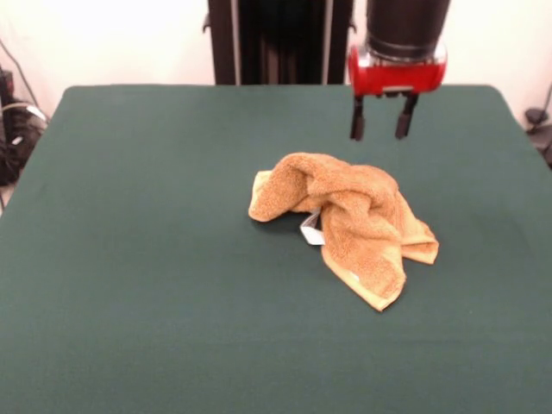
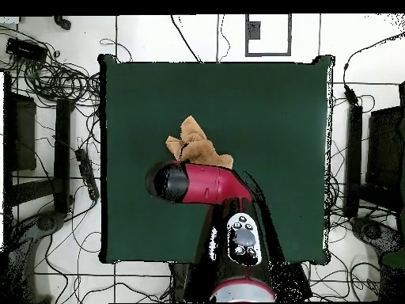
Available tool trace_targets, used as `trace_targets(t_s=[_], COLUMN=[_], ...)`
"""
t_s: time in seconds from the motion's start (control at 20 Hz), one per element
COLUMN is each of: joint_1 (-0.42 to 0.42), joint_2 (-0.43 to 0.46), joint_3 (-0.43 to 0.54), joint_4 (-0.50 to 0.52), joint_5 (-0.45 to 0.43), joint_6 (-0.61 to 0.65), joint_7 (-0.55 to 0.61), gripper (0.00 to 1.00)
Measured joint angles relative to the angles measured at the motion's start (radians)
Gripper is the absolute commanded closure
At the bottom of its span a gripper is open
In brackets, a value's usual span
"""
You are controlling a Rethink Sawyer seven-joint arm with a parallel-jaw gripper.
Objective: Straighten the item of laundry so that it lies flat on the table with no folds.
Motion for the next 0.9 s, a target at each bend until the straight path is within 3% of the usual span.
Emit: trace_targets(t_s=[0.4, 0.9], joint_1=[-0.022, -0.072], joint_2=[0.000, 0.163], joint_3=[-0.015, -0.013], joint_4=[-0.108, -0.254], joint_5=[0.004, 0.066], joint_6=[0.057, 0.024], joint_7=[0.000, 0.000], gripper=[0.00, 0.00])
